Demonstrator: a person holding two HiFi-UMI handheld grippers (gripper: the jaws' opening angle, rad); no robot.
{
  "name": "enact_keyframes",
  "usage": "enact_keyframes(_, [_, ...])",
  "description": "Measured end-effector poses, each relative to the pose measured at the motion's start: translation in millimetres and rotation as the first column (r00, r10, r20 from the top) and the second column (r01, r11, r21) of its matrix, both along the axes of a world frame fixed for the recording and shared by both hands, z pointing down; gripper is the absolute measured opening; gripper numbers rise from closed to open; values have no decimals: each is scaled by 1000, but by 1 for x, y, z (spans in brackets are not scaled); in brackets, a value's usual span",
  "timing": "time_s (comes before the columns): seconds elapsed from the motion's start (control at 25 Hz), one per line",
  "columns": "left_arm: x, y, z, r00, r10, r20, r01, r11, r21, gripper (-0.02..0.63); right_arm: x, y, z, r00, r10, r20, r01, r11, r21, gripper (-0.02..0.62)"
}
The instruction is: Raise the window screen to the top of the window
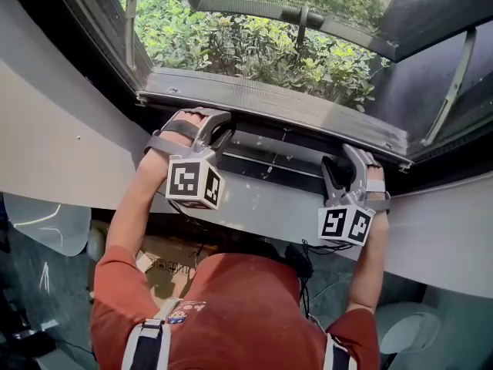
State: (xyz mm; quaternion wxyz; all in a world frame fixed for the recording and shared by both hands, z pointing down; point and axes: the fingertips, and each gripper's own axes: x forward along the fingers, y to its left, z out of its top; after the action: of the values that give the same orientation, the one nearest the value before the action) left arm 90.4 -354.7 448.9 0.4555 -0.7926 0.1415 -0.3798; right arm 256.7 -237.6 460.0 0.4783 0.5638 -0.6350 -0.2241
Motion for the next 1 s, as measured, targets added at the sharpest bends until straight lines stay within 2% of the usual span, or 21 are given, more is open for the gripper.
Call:
enact_keyframes(0.32, [0,1,-2,1000,13,3,-13,1000,-2,78,0,2,-2,1000,-18,6,18,1000,-19,235])
enact_keyframes(0.64, [-1,1,-25,998,21,-52,-17,997,72,83,0,3,-26,1000,-25,13,25,1000,4,232])
enact_keyframes(0.84, [2,0,-31,995,33,-93,-21,992,127,51,8,2,-38,1000,3,-23,-2,998,56,144])
enact_keyframes(0.96, [0,-2,-38,993,32,-110,-16,989,150,50,9,-2,-50,998,17,-59,-10,992,127,63])
enact_keyframes(1.0, [0,-3,-42,993,30,-118,-11,987,161,49,9,-3,-54,997,21,-70,-11,989,146,63])
